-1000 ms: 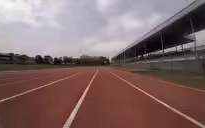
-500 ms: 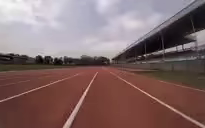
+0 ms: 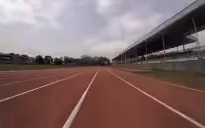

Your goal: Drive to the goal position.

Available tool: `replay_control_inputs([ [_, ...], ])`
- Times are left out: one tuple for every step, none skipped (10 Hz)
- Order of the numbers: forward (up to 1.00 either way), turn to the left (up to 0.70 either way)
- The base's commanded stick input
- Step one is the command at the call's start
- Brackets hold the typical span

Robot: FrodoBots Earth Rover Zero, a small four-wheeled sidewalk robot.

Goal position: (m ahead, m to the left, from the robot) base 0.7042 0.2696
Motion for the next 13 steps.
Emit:
replay_control_inputs([
  [0.45, 0.01],
  [0.45, 0.01],
  [0.45, 0.01],
  [0.45, 0.01],
  [0.45, 0.01],
  [0.45, 0.01],
  [0.45, 0.01],
  [0.45, 0.01],
  [0.45, 0.01],
  [0.45, 0.01],
  [0.45, 0.01],
  [0.45, 0.01],
  [0.45, 0.01],
])
